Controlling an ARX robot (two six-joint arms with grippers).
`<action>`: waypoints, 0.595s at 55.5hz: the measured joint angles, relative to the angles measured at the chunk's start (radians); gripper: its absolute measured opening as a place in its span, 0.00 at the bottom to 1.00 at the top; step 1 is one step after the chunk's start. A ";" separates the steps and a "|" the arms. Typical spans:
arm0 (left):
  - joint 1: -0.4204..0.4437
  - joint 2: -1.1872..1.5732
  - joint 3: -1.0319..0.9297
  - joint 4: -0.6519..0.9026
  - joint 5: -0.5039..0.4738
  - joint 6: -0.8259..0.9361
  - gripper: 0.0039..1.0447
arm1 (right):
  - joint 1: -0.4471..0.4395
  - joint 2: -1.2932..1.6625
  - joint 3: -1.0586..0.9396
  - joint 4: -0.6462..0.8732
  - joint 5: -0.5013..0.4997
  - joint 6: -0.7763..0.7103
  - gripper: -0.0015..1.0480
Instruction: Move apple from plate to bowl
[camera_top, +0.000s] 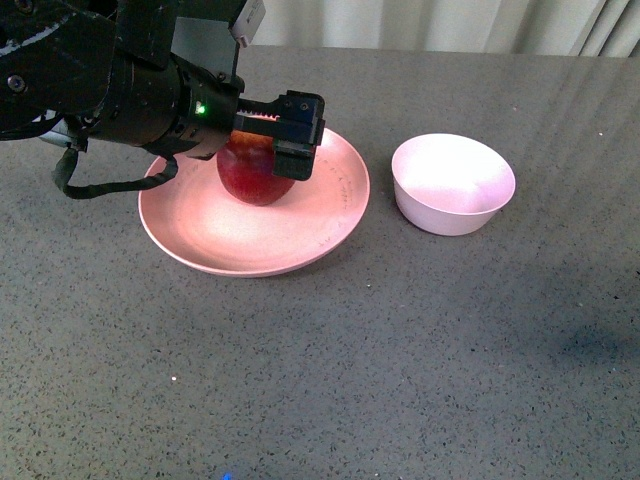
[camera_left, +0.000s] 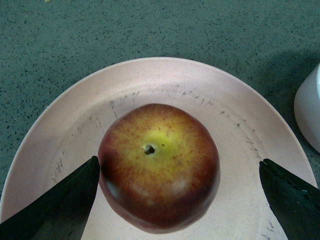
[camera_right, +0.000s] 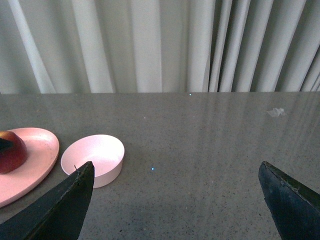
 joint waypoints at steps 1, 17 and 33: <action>0.000 0.002 0.002 -0.001 0.000 0.000 0.92 | 0.000 0.000 0.000 0.000 0.000 0.000 0.91; -0.008 0.049 0.050 -0.022 -0.022 -0.004 0.92 | 0.000 0.000 0.000 0.000 0.000 0.000 0.91; -0.026 0.068 0.067 -0.034 -0.050 -0.014 0.71 | 0.000 0.000 0.000 0.000 0.000 0.000 0.91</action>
